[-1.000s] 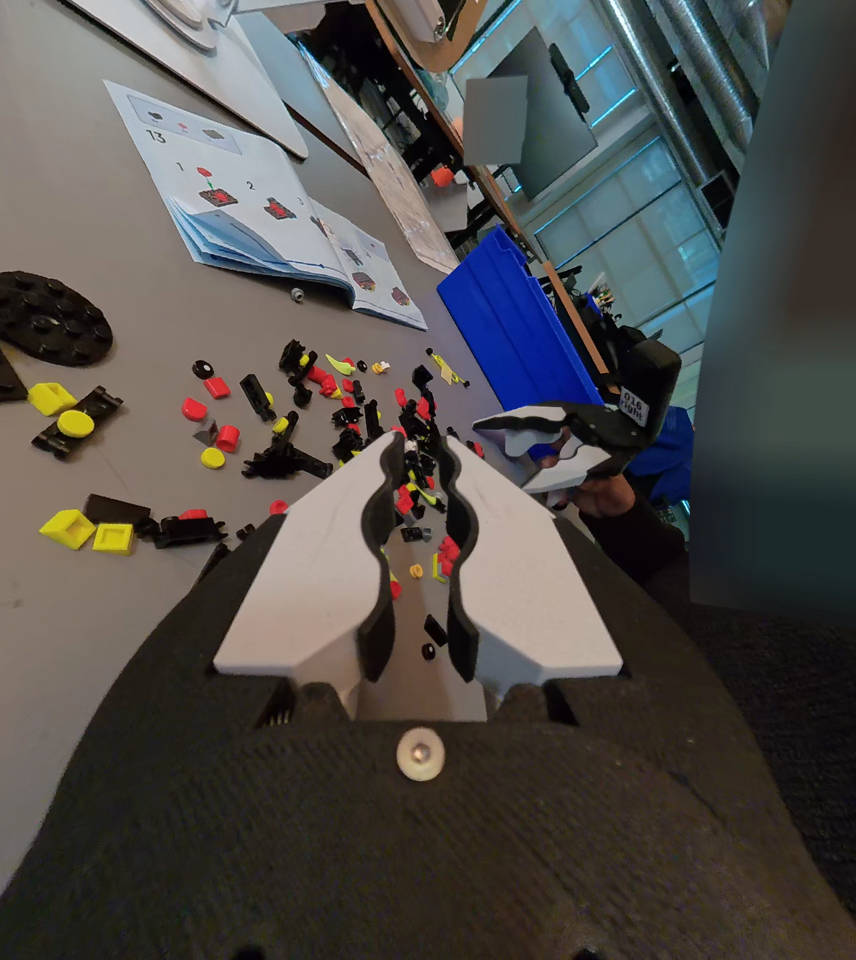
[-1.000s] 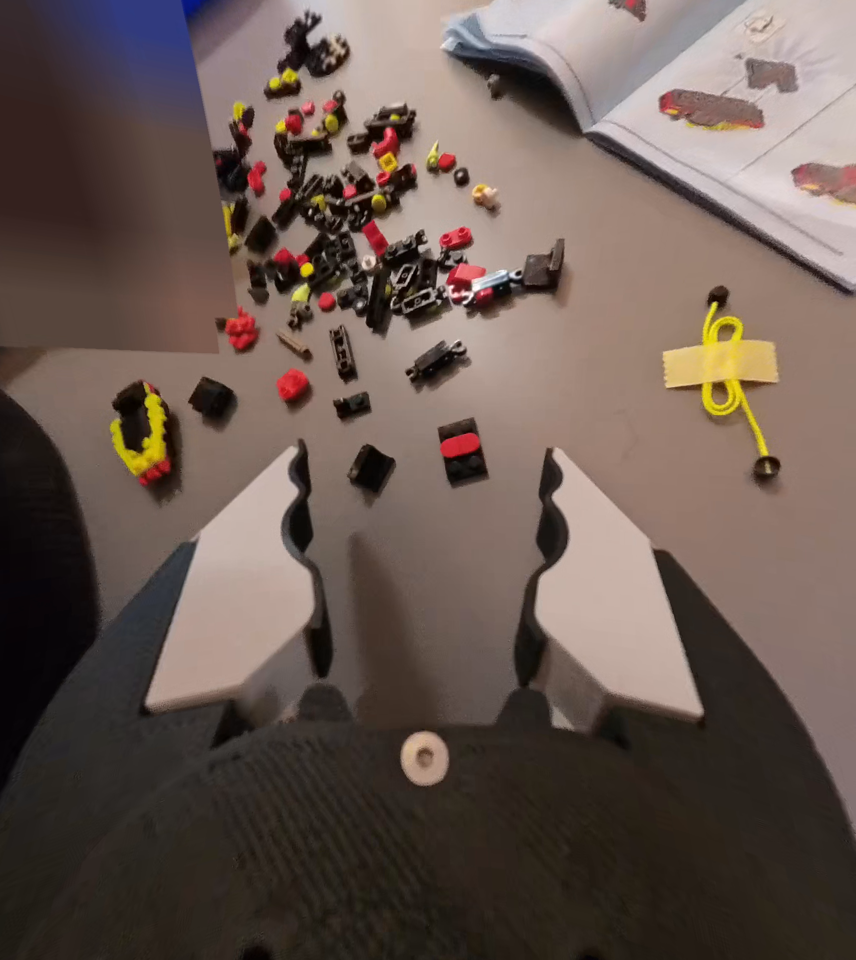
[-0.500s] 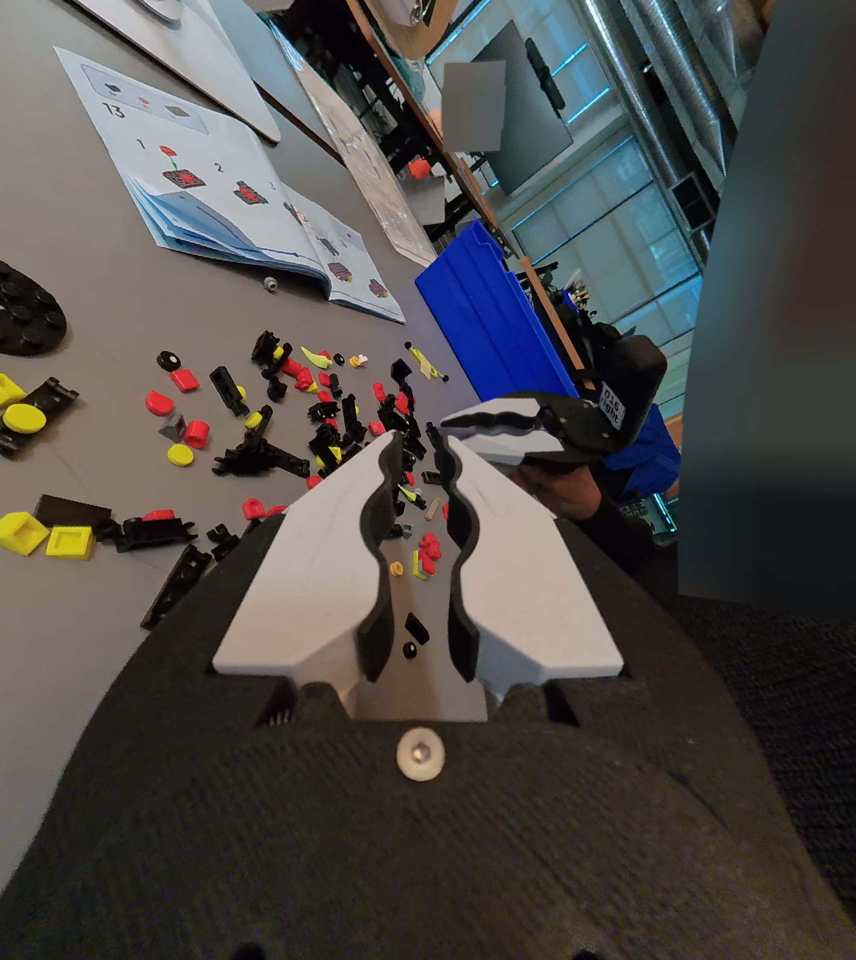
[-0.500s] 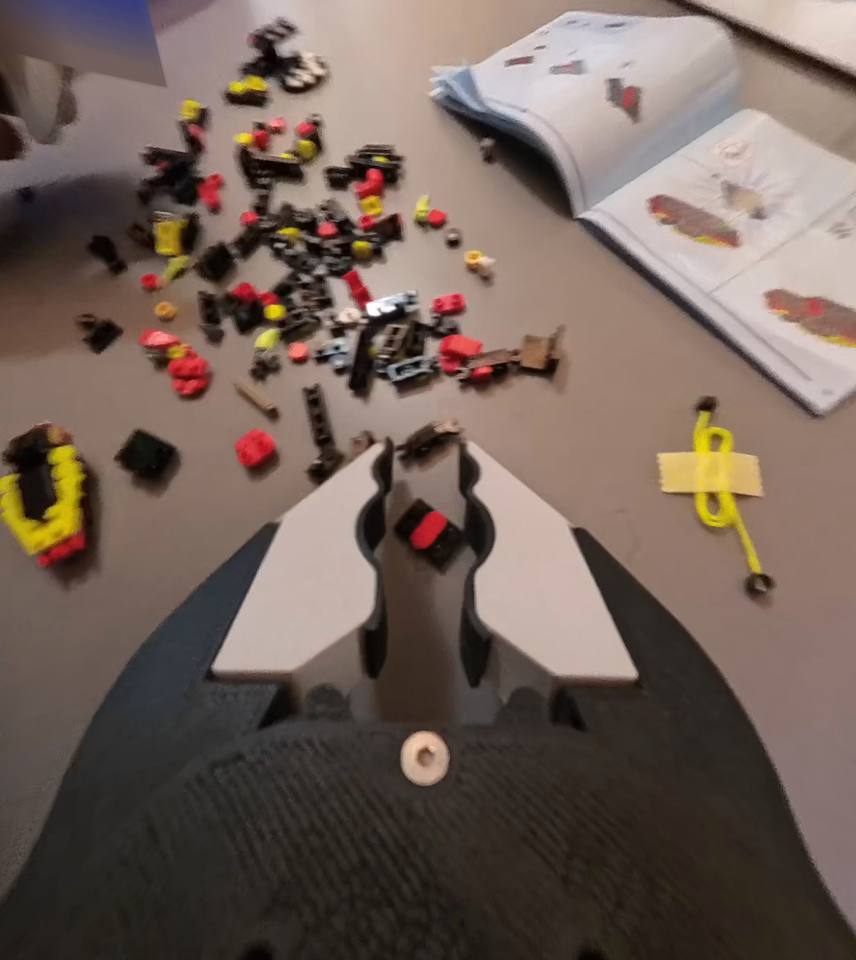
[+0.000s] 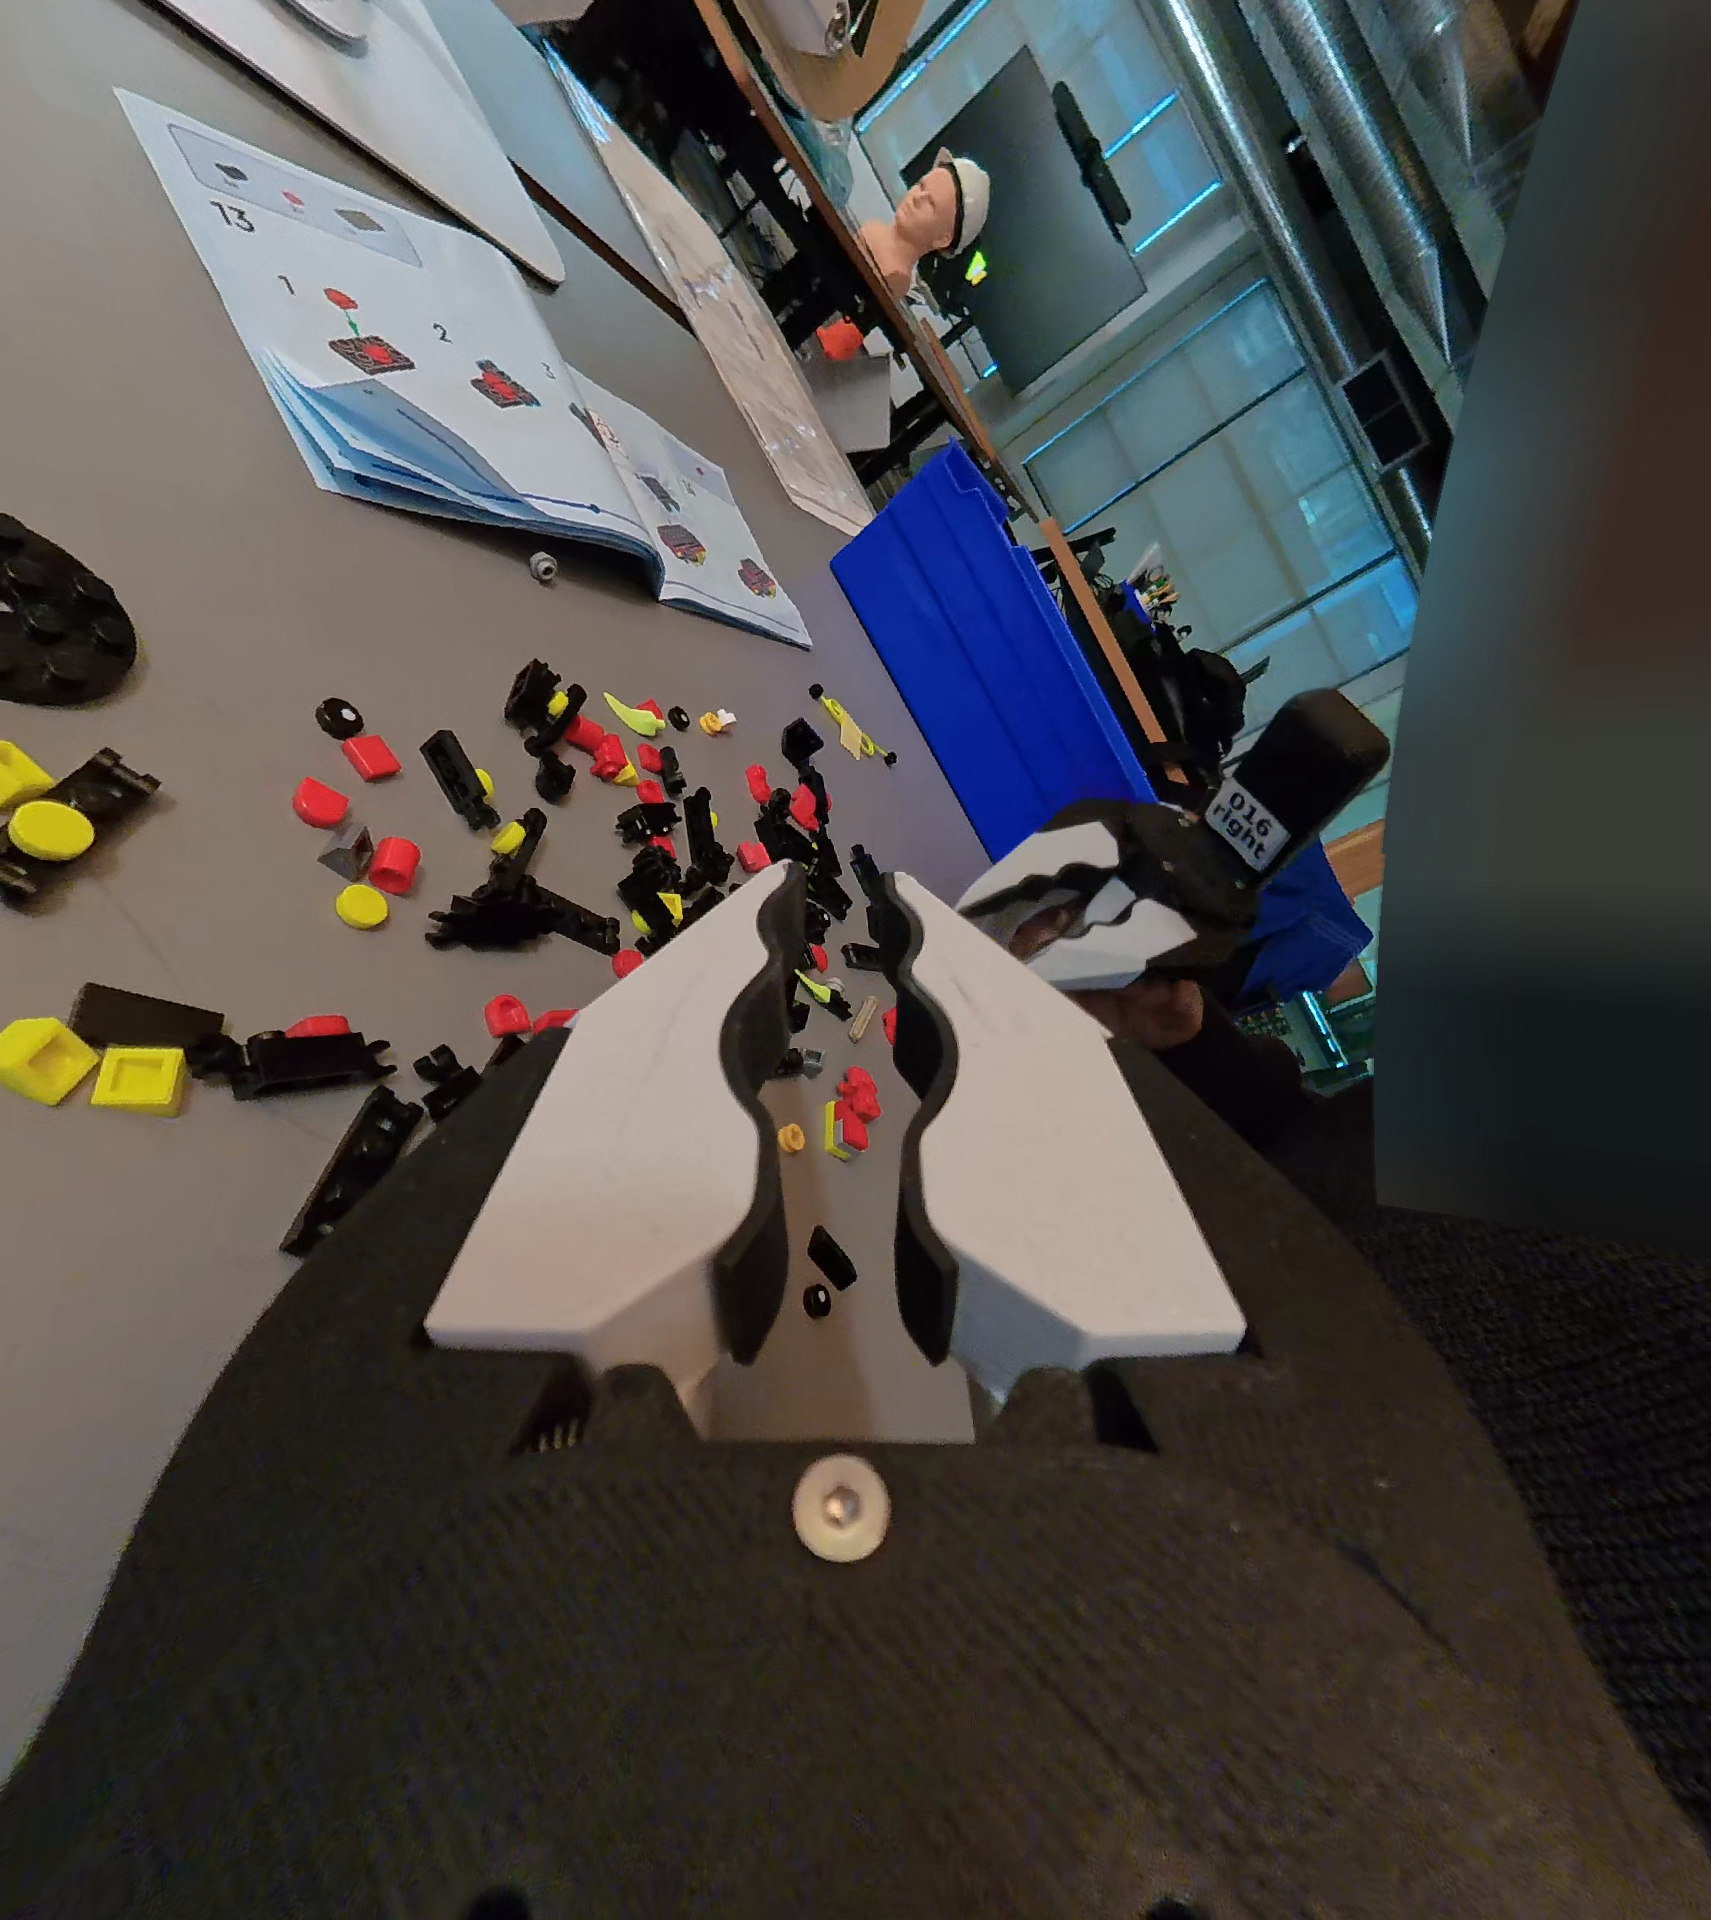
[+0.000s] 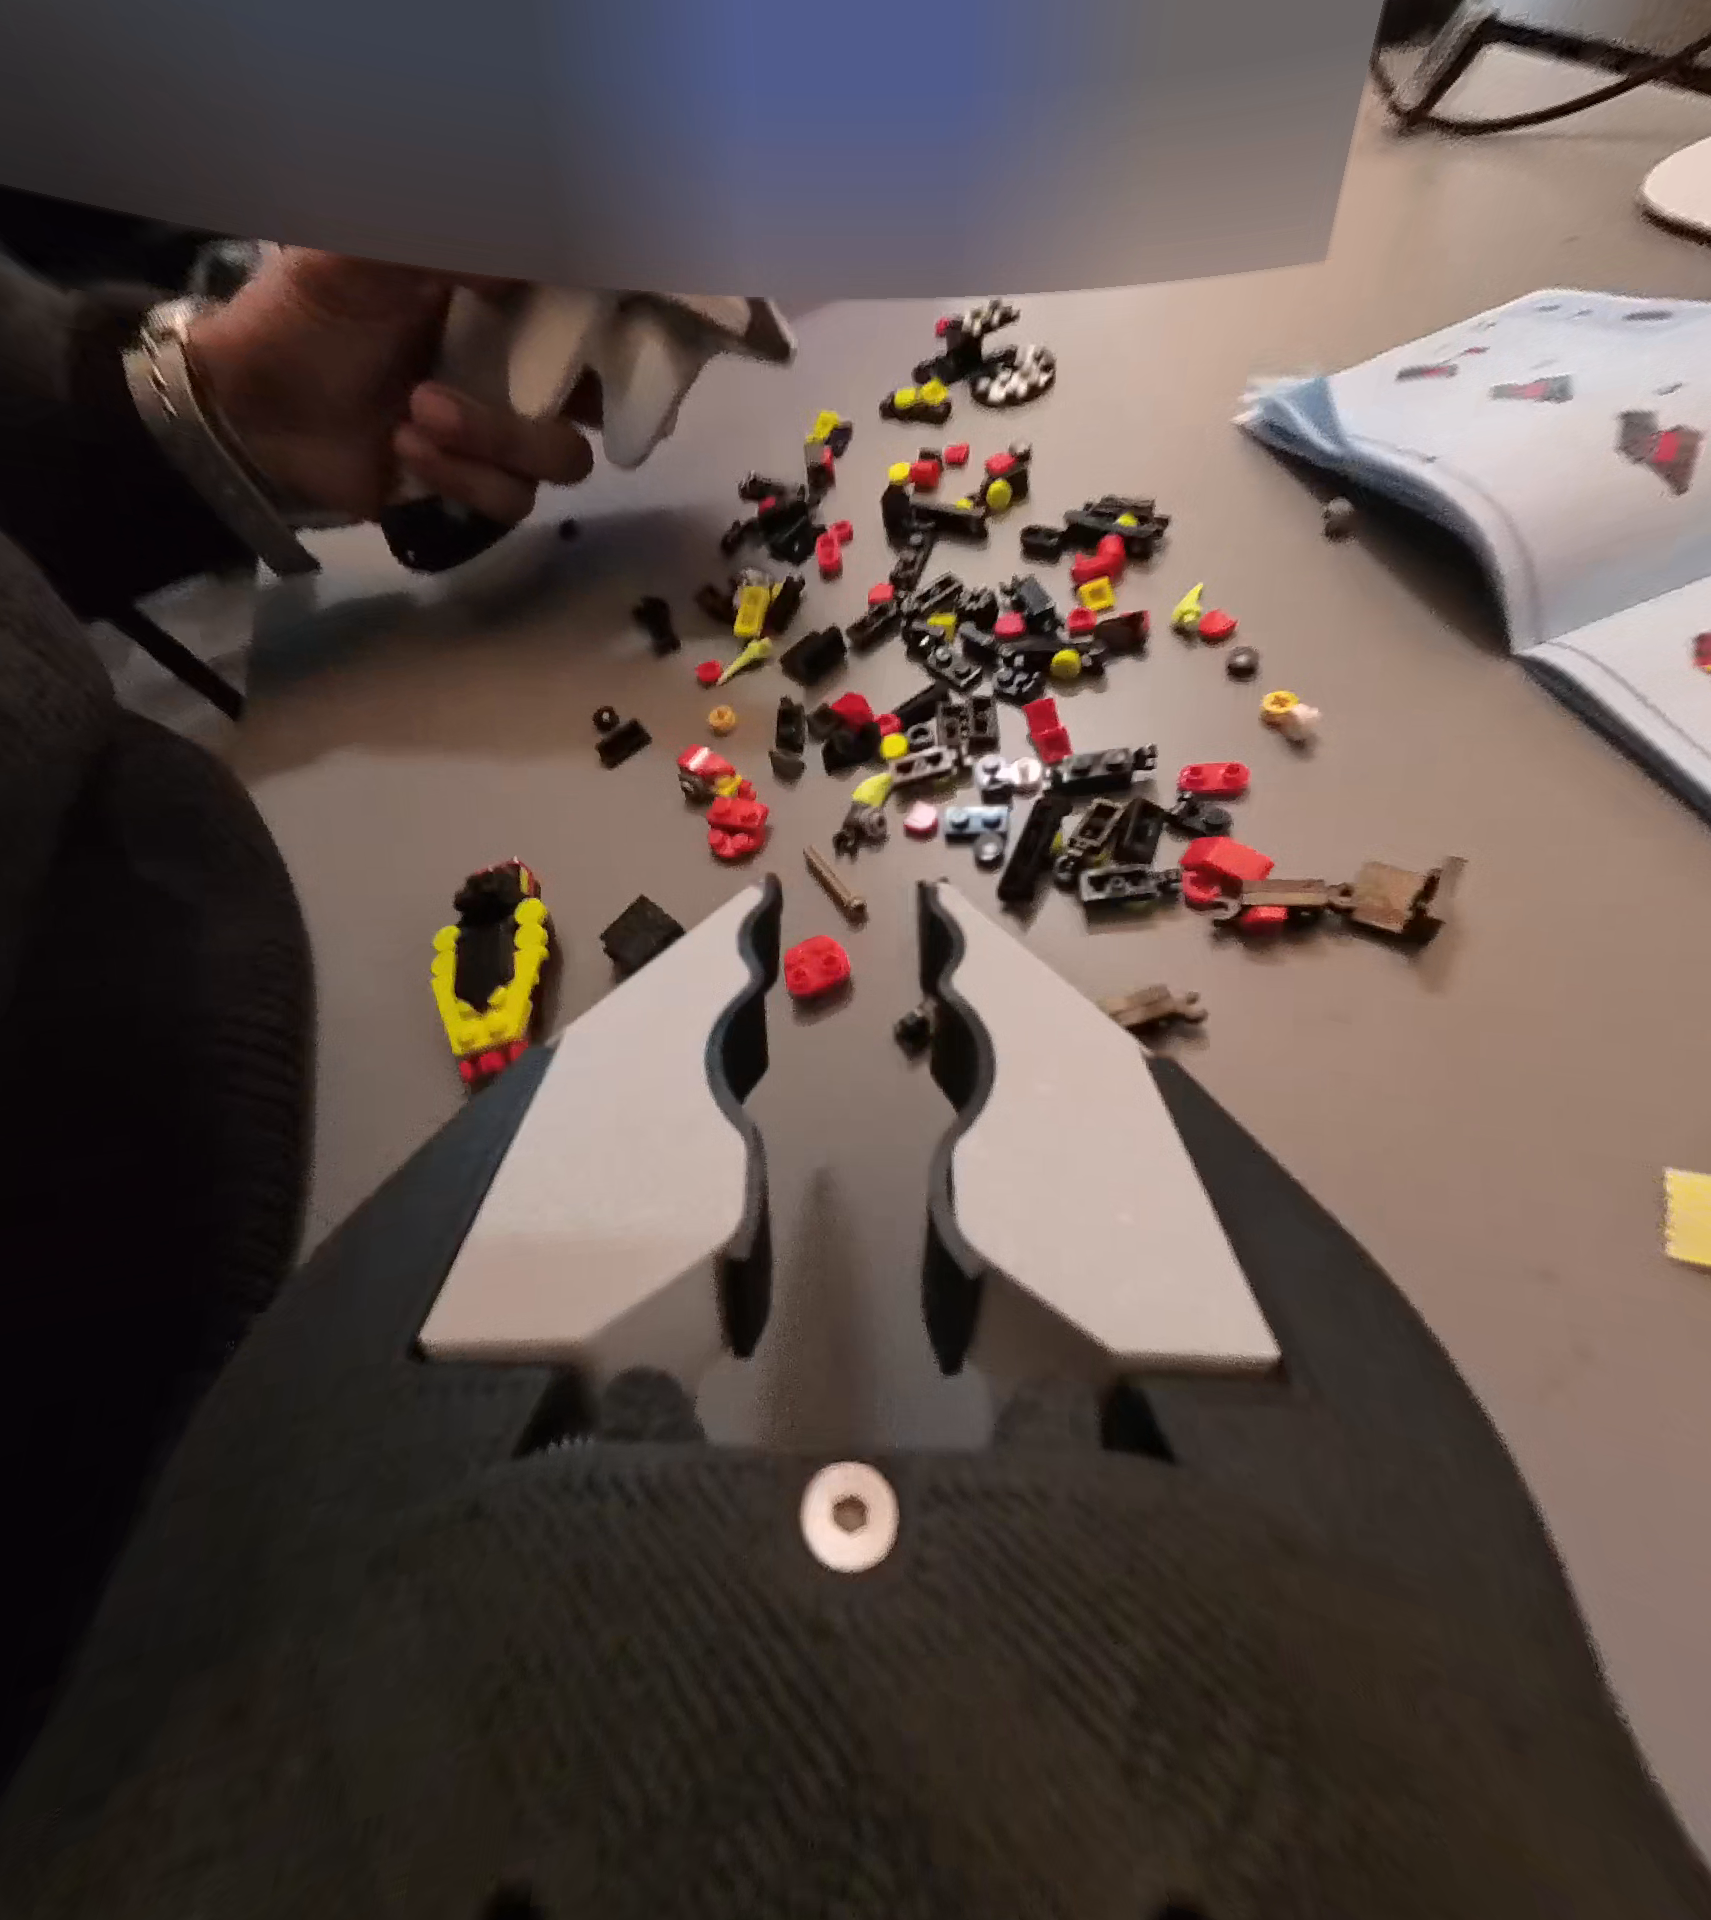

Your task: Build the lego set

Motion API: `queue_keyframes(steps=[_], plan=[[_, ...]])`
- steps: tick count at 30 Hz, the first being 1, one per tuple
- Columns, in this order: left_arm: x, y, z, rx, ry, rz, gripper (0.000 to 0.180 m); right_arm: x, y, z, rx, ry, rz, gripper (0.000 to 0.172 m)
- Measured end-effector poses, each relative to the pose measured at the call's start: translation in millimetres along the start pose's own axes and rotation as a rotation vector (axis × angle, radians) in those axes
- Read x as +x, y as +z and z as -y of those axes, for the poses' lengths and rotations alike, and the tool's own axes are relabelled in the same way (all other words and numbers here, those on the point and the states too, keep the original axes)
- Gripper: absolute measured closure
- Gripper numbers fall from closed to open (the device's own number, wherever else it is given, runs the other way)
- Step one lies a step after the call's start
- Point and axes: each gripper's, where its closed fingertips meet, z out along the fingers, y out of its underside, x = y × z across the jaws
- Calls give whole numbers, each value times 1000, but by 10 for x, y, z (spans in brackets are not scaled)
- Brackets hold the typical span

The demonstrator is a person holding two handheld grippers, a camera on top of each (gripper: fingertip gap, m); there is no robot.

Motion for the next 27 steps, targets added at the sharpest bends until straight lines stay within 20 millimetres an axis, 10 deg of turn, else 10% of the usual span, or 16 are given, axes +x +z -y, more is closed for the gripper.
queue_keyframes(steps=[27], plan=[[-14, 81, -247, -175, 336, 168, 152, -17, 529, -114, -203, -255, -63, 162]])
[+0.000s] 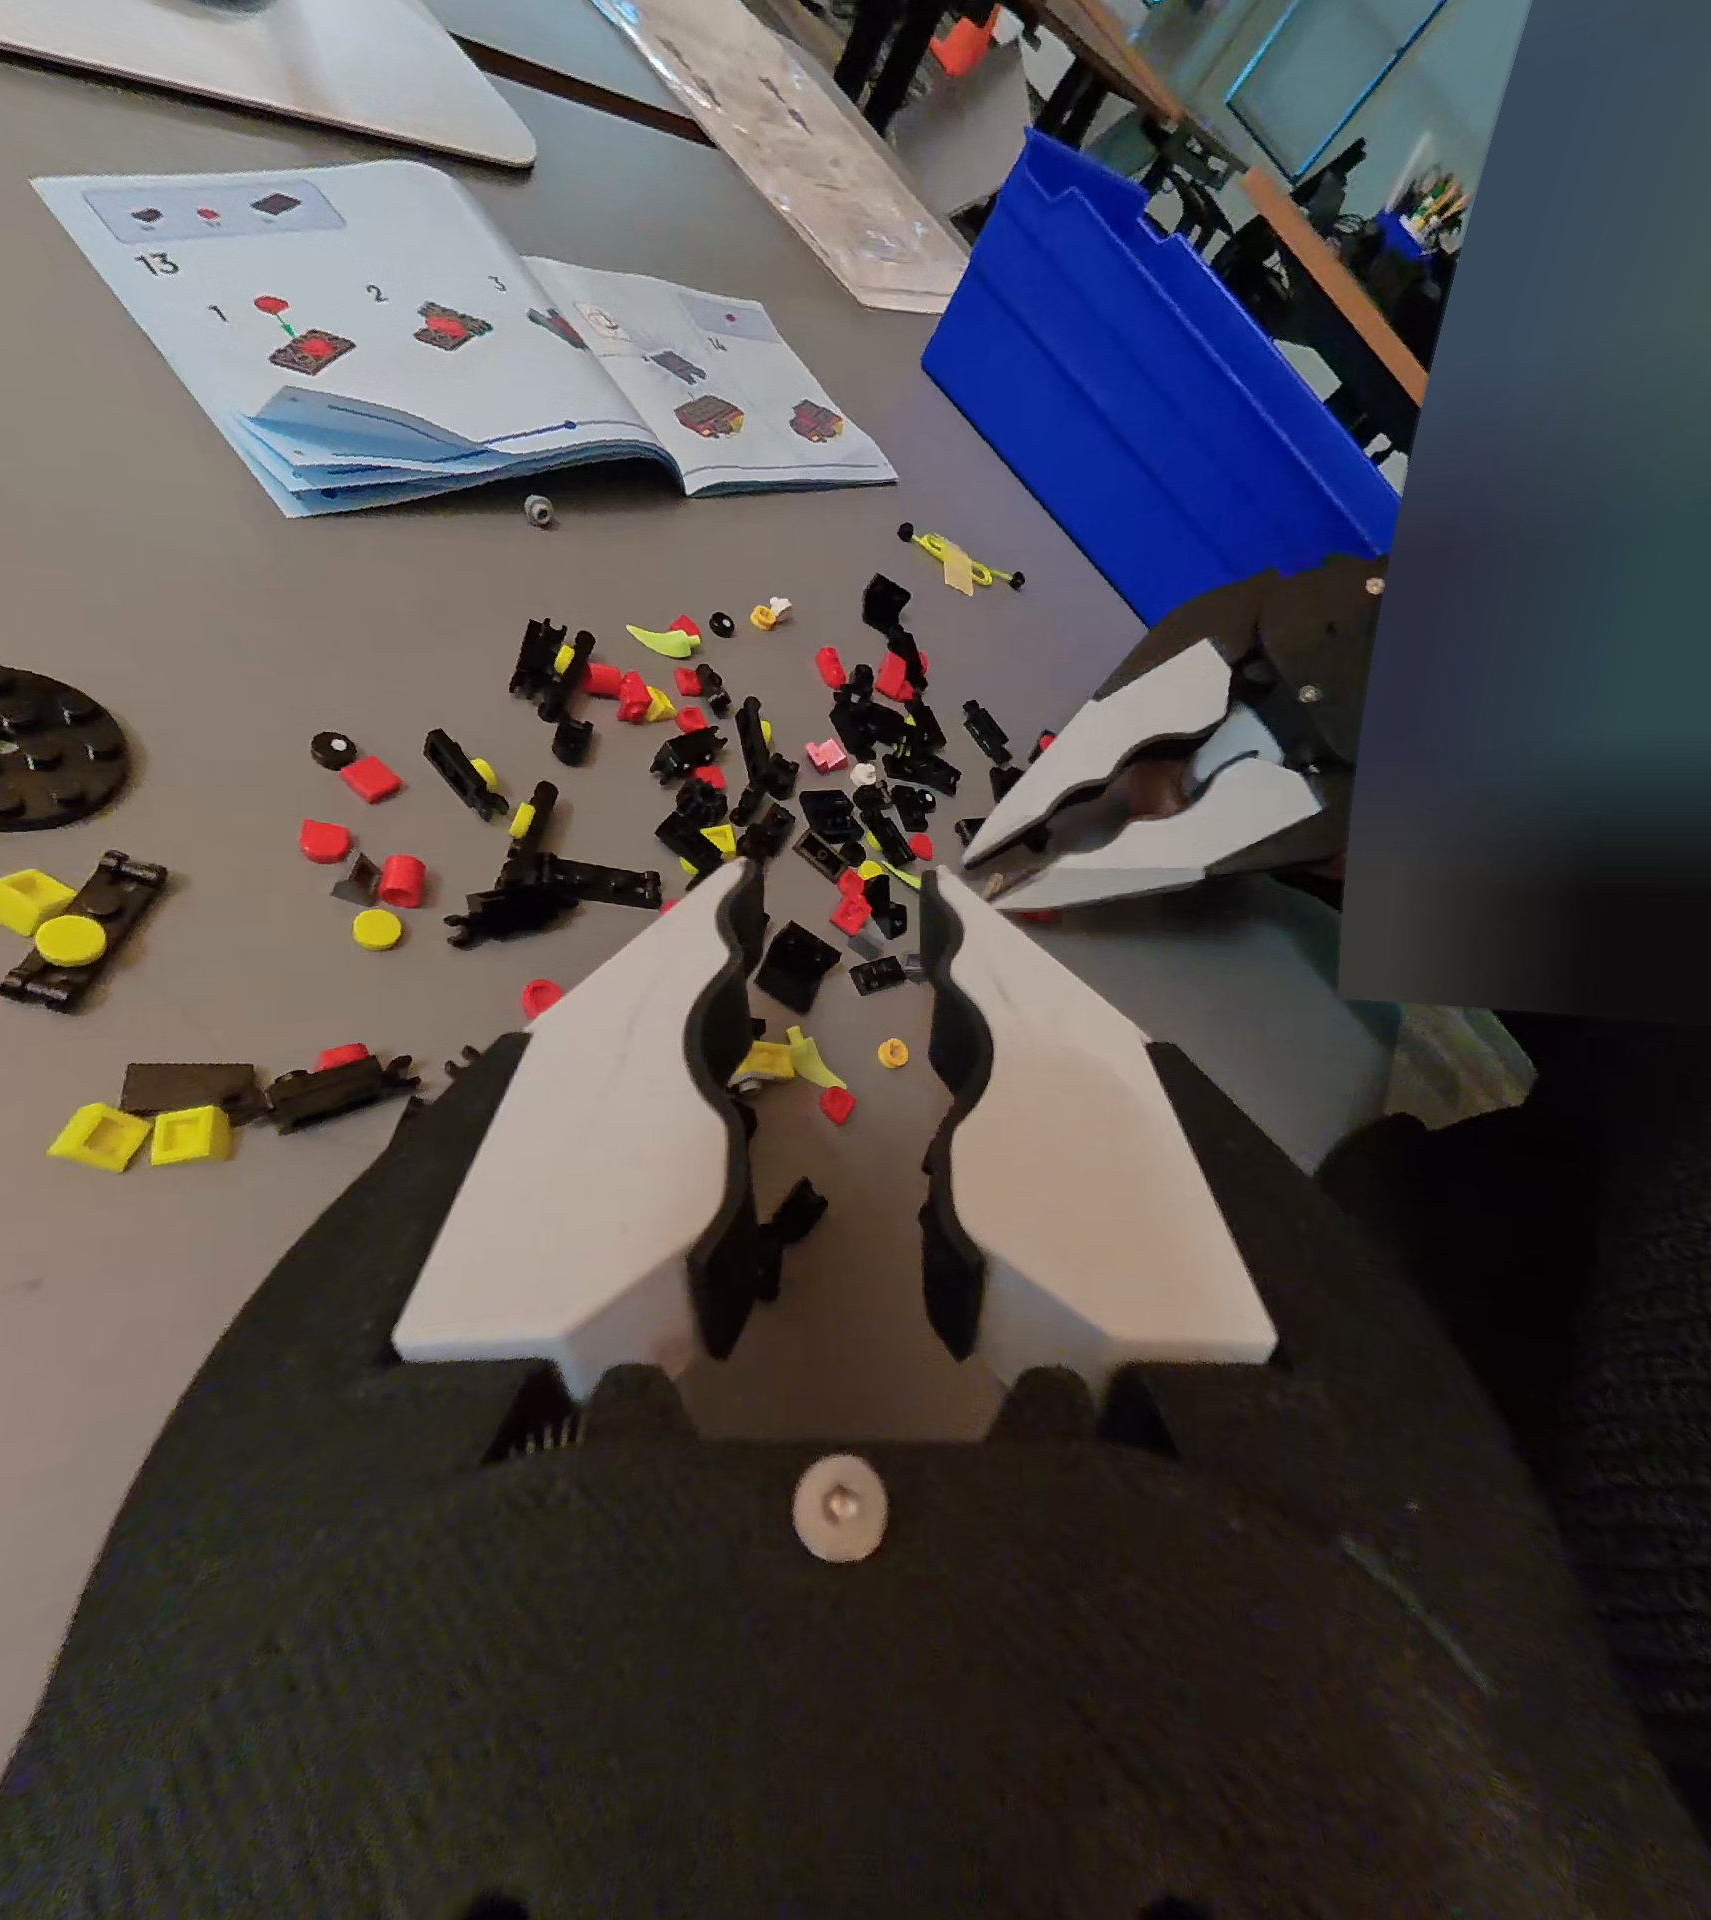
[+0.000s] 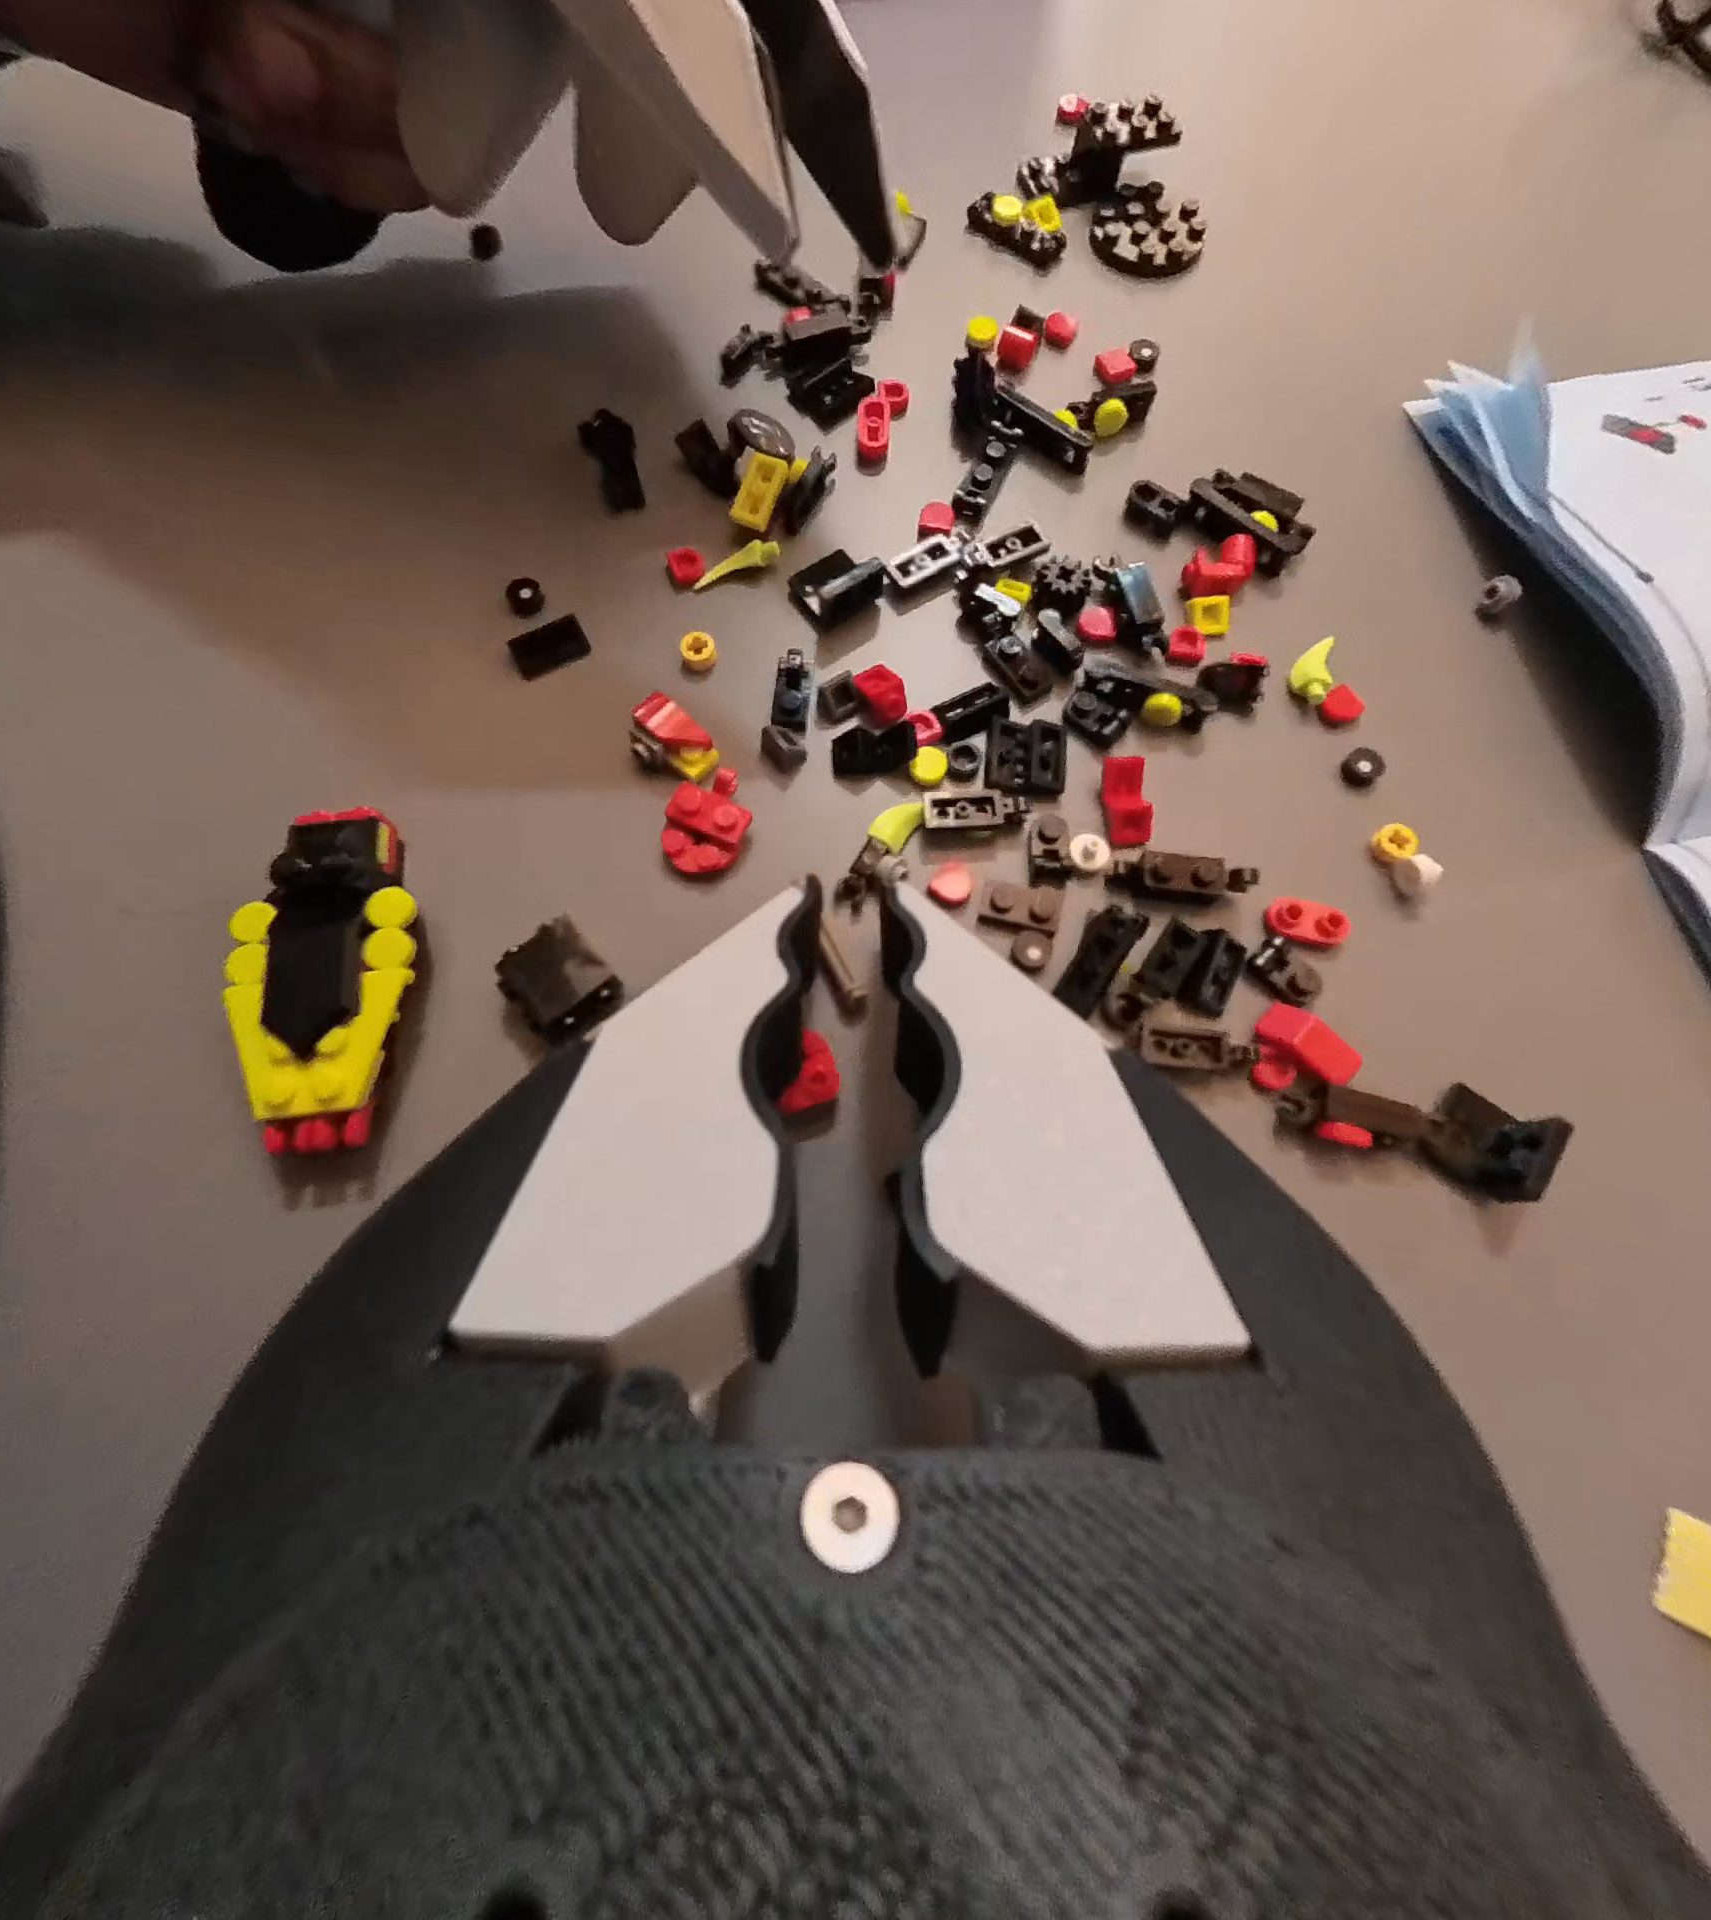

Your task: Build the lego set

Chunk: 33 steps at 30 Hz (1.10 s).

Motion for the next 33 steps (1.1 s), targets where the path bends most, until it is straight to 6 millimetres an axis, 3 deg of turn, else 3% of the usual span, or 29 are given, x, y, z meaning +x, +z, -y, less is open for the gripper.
queue_keyframes(steps=[6, 10, 24, 28, 33], plan=[[25, 14, -21, -12, 9, -4, 152, 13, 38, 125, 38, 62, 20, 157], [49, 8, -21, -12, 8, -14, 152, 49, 100, 14, -30, 40, -17, 161], [79, 21, -46, -25, 0, -36, 153, 96, -166, 378, 251, 281, 107, 172], [77, 20, -54, -29, 0, -34, 152, 178, -157, 273, 199, 265, 59, 172], [74, 29, -66, -34, -9, -39, 153, 89, -91, 237, 150, 202, 65, 169]])
